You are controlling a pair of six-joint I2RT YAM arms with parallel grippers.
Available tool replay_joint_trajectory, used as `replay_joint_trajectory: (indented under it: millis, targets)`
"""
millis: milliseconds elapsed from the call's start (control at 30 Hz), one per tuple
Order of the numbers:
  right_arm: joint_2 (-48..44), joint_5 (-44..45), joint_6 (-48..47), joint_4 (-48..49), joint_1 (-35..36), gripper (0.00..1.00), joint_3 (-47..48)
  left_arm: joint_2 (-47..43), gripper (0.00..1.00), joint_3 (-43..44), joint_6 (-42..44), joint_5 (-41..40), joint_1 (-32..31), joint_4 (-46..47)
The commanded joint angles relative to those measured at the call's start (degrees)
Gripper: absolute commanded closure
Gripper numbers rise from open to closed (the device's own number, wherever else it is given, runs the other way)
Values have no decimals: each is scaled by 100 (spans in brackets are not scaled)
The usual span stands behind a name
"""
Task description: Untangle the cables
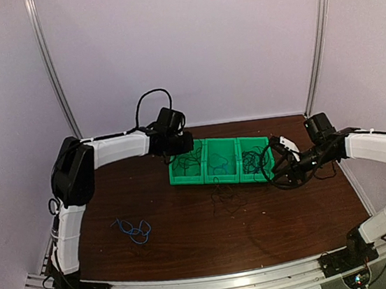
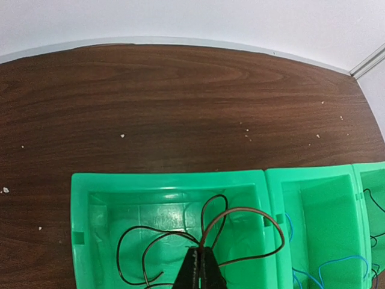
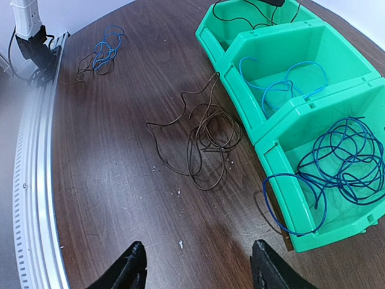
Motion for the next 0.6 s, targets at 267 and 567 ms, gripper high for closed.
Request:
replay_joint_trajectory:
  millis: [267,567]
  targets:
    - [-30,-31,-38,-17,-22,41,-18,384,100,336,-274,-535,-164,-797]
    - [148,606,293,247,616,40,253,-16,87,492,28,-203,-219,-809]
